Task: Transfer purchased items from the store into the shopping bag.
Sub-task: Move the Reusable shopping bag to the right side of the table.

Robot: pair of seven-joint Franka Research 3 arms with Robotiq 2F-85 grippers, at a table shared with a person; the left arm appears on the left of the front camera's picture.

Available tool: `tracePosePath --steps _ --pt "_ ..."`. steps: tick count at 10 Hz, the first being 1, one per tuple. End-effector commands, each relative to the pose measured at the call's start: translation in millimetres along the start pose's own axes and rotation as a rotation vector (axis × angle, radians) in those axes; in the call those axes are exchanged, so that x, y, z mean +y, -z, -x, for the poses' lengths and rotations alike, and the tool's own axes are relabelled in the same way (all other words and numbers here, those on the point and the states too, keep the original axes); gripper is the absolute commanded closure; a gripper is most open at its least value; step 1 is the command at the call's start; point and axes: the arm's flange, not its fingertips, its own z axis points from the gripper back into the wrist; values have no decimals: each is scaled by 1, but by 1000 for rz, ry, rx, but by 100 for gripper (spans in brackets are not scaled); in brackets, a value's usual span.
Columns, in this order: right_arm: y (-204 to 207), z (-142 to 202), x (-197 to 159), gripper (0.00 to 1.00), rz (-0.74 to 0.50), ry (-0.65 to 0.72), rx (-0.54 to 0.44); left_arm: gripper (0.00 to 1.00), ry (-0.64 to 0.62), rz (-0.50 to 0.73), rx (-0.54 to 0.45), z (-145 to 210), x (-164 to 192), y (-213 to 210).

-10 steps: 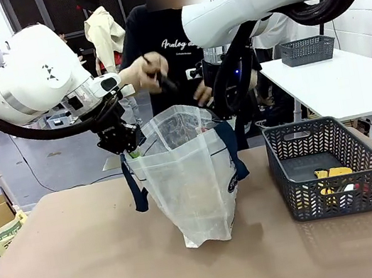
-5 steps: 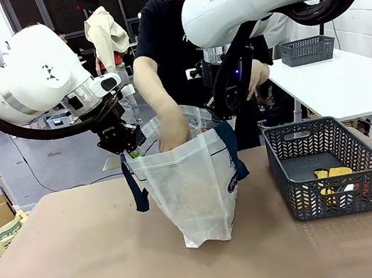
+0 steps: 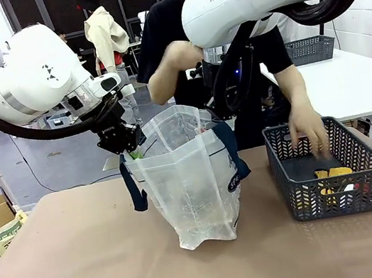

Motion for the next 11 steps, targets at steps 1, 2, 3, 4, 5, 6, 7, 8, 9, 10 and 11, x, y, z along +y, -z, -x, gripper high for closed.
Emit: tracePosePath --steps 1,2,3,4,5,6,7,8,9,10,11 --pt "1 0 0 100 -2 6 1 100 -11 -5 -12 2 0 1" --pt "1 0 0 100 -2 6 1 100 -11 -5 -12 2 0 1" --pt "1 0 0 100 -2 6 1 100 -11 -5 -12 2 0 1" --pt "1 0 0 100 -2 6 1 100 -11 -5 -12 2 0 1" --pt "1 0 0 100 -2 6 1 100 -11 -5 -12 2 0 1" --pt "1 0 0 100 -2 6 1 100 -11 -5 -12 2 0 1" --pt "1 0 0 100 -2 6 1 100 -11 -5 -12 2 0 1" --pt "1 0 0 100 -2 6 1 100 -11 -5 -12 2 0 1" --pt "1 0 0 100 -2 6 1 100 -11 -5 -12 2 0 1" --pt "1 0 0 100 -2 6 1 100 -11 -5 -12 2 0 1" --pt "1 0 0 100 -2 6 1 100 -11 -5 -12 2 0 1"
